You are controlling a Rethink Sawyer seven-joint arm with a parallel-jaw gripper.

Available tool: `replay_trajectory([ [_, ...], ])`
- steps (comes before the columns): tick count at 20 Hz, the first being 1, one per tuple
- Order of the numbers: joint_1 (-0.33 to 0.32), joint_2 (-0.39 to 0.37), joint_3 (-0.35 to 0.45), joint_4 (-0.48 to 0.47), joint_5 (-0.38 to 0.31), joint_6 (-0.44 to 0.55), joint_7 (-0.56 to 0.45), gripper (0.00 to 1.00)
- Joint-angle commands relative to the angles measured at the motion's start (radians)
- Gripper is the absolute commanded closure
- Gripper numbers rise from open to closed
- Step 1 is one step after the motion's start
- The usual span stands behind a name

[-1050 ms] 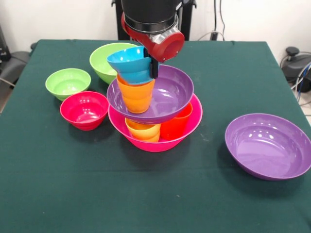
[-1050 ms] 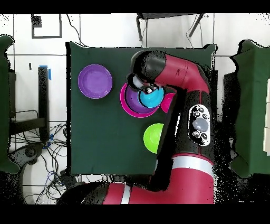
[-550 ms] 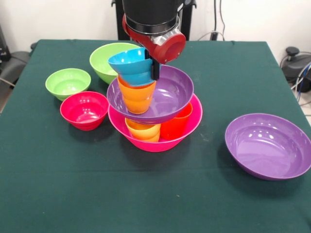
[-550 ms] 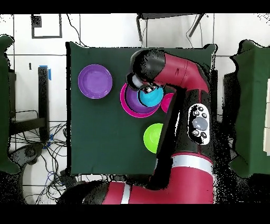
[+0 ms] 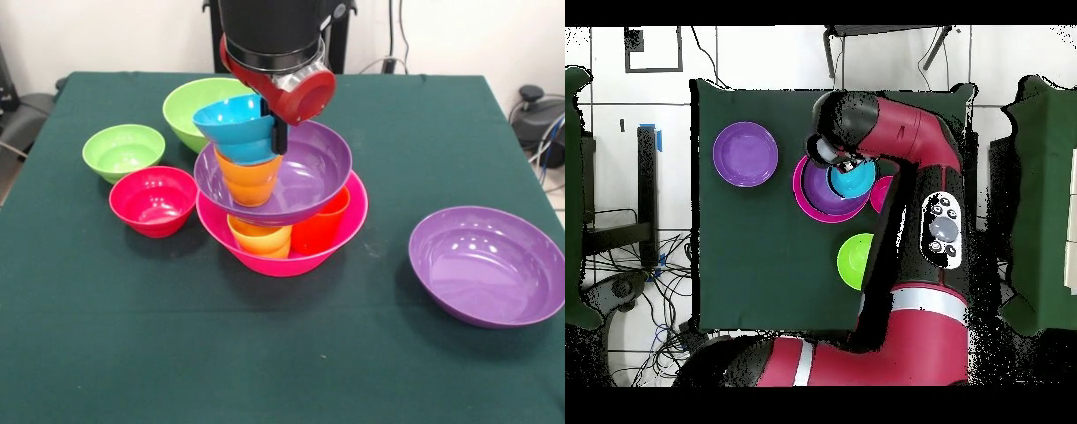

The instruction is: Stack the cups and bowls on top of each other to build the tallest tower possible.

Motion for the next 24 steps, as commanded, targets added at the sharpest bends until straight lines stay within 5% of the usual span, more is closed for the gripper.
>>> replay_trajectory([
  [1, 0.02, 0.059, 0.062, -0.032, -0.075, 0.04, -0.08, 1.0],
  [24, -0.047, 0.079, 0.13, -0.05, -0.045, 0.187, -0.165, 1.0],
])
